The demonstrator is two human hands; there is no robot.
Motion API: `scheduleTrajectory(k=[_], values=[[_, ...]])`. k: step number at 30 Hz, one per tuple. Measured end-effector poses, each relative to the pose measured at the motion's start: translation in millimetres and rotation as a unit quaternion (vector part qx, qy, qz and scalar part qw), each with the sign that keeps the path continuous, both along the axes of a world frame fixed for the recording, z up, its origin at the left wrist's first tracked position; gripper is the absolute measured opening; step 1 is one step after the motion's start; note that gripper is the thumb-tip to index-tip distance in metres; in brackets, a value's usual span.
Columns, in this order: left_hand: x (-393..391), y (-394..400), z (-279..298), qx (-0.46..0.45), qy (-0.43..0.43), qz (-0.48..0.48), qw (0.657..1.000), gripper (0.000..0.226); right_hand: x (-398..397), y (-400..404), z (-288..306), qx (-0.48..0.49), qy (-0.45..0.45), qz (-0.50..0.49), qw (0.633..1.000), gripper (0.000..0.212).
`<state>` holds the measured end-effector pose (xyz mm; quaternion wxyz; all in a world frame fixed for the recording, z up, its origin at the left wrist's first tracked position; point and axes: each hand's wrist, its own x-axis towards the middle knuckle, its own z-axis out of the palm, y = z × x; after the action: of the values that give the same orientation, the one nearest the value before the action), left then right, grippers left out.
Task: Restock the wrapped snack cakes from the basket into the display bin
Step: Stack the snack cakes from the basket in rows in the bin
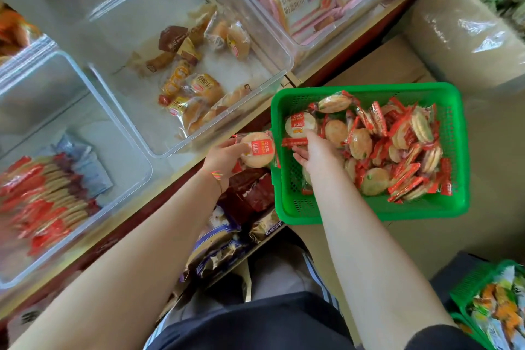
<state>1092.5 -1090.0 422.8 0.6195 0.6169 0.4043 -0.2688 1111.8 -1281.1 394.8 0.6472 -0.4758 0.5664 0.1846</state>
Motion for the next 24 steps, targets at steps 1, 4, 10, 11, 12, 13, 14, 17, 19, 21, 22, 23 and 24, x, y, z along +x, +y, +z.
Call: scheduleTrajectory(k=[1,4,10,11,12,13,14,17,19,21,22,23,24], values=[[-1.0,1.9,2.0,-0.010,-0.001,0.005,1.000,0.023,0.9,3.1,0.3,0.009,0.006,-0.027,1.000,0.027],[-3.6,6.5,7.3,-0.039,-0.002,0.010,0.999,0.018,-0.2,8.7,-0.5,-0.003,0.031,-0.078,0.996,0.021],[-10.1,11.6,13.8,-0.079,-0.009,-0.017,0.997,0.019,-17.4,4.3,8.8,-0.007,-0.054,-0.081,0.995,0.024],[-11.8,11.6,15.8,-0.094,-0.011,-0.021,0.995,0.019,-22.0,0.6,11.8,-0.001,-0.078,-0.085,0.993,0.026],[-13.4,11.5,18.4,-0.110,-0.015,-0.030,0.993,0.020,-27.2,-3.3,15.4,0.008,-0.101,-0.088,0.991,0.024],[-15.0,11.1,21.4,-0.120,-0.021,-0.048,0.991,0.020,-32.7,-6.9,19.4,0.019,-0.122,-0.089,0.988,0.023],[-16.4,10.4,25.3,-0.122,-0.031,-0.073,0.989,0.023,-38.5,-10.3,24.2,0.028,-0.142,-0.084,0.986,0.021],[-19.3,7.7,44.3,-0.113,-0.072,-0.131,0.982,0.030,-55.6,-14.9,41.7,-0.020,-0.171,0.000,0.985,0.020],[-20.7,9.7,60.1,-0.115,-0.104,-0.148,0.977,0.024,-65.4,-13.5,56.6,-0.062,-0.190,0.053,0.978,0.016],[-22.4,19.2,75.1,-0.121,-0.139,-0.169,0.968,0.016,-72.3,-5.6,74.8,-0.059,-0.234,0.112,0.964,0.017],[-24.2,26.8,81.8,-0.131,-0.156,-0.176,0.963,0.014,-74.3,1.1,84.3,-0.053,-0.251,0.153,0.954,0.020],[-26.7,36.2,88.6,-0.141,-0.170,-0.179,0.959,0.012,-75.3,10.4,94.1,-0.050,-0.265,0.195,0.943,0.021],[-30.0,47.6,95.5,-0.147,-0.181,-0.177,0.956,0.011,-75.2,21.6,103.6,-0.052,-0.276,0.235,0.931,0.020]])
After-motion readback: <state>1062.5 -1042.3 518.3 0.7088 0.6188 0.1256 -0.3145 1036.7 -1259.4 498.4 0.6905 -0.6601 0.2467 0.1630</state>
